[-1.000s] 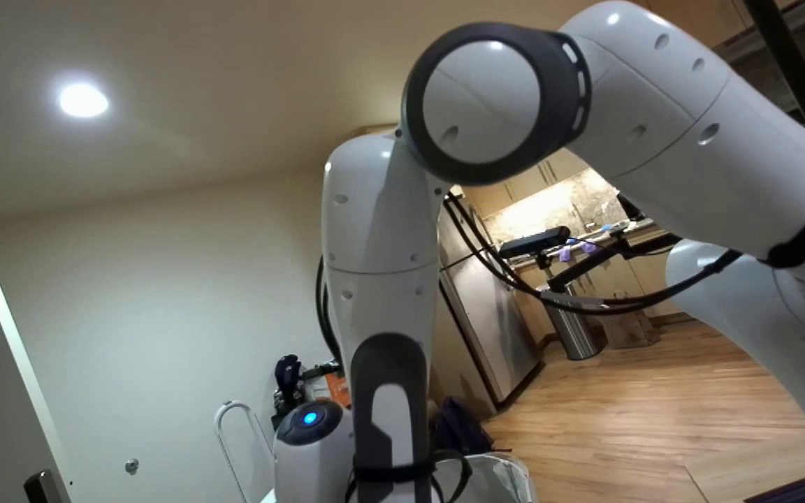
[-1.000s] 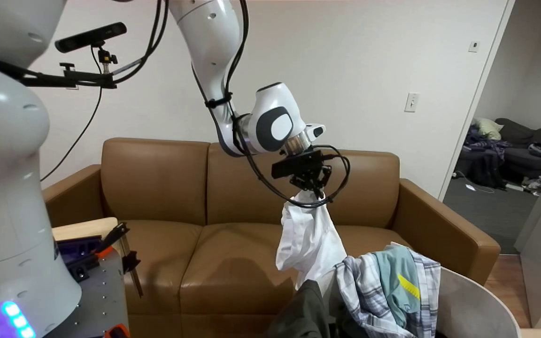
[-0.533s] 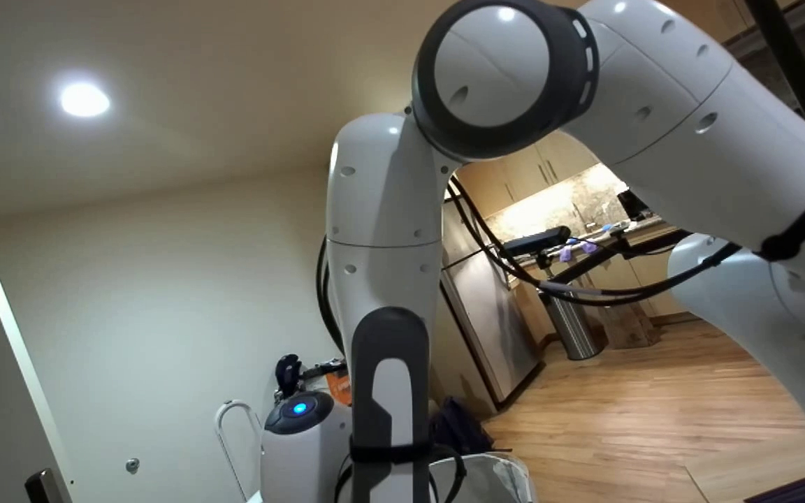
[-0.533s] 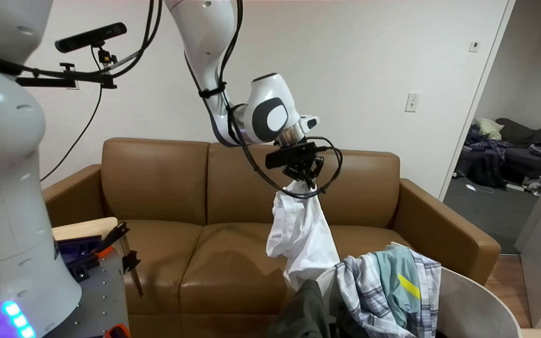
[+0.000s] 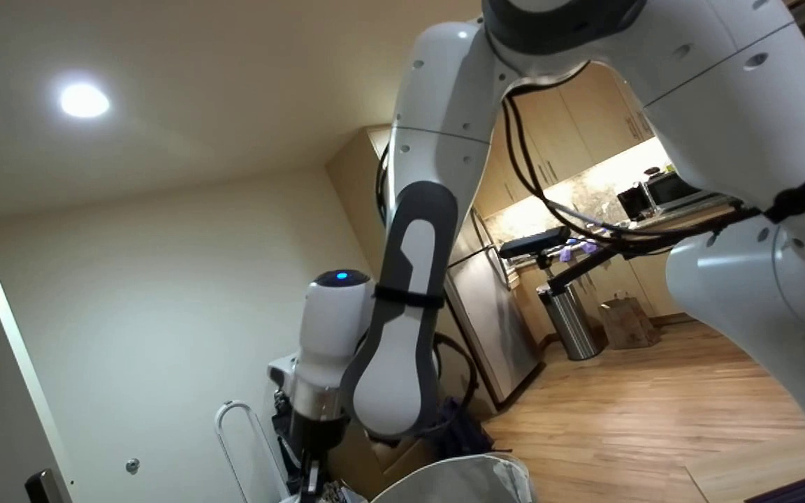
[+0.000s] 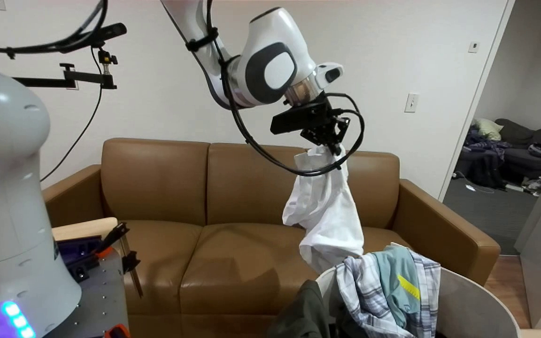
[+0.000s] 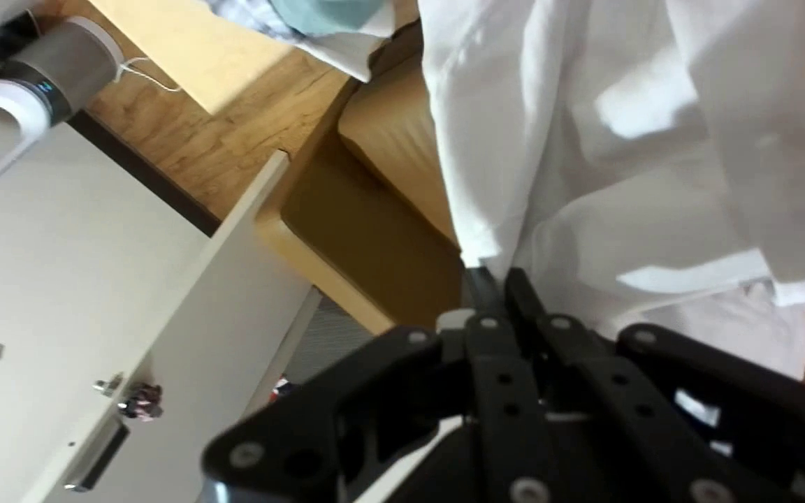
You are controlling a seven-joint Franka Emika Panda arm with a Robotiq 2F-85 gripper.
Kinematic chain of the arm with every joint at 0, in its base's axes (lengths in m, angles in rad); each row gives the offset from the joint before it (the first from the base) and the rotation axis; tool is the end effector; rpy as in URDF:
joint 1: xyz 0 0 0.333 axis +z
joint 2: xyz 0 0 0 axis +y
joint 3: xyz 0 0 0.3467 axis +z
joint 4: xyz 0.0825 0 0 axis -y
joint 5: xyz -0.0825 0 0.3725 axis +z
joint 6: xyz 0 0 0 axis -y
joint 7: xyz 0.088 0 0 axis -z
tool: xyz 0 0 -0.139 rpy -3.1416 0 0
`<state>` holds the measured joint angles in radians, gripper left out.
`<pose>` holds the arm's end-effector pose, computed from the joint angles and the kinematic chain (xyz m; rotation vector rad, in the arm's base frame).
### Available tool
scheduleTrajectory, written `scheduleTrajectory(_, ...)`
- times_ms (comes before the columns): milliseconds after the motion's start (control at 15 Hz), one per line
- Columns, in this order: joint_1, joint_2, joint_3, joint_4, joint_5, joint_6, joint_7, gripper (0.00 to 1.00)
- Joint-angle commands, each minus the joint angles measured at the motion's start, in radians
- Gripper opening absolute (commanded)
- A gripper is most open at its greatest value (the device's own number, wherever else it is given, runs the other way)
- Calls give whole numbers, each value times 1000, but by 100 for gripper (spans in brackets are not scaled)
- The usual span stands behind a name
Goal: Put the white shirt in the basket
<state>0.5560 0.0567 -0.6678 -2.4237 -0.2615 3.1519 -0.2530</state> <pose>0.5477 -0.0361 0.3810 2.6970 0.5705 0.9189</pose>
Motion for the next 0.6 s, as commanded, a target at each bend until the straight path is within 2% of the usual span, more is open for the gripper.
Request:
scheduleTrajectory(0, -2, -30, -45, -11, -42, 6, 9, 6)
scheduleTrajectory(67, -205, -58, 115, -20, -65, 9, 0, 6)
scheduleTrajectory(133, -206, -77, 91, -31, -76, 9, -3, 6)
scheduleTrajectory(200, -13, -91, -117, -37, -105, 11, 12, 6)
scheduleTrajectory(400, -21, -134, -119, -29, -127, 12, 7, 3)
scheduleTrajectory(467, -208, -168, 46, -22, -99, -3, -31, 3)
scheduleTrajectory(533, -245, -195, 57, -17, -97, -9, -34, 3)
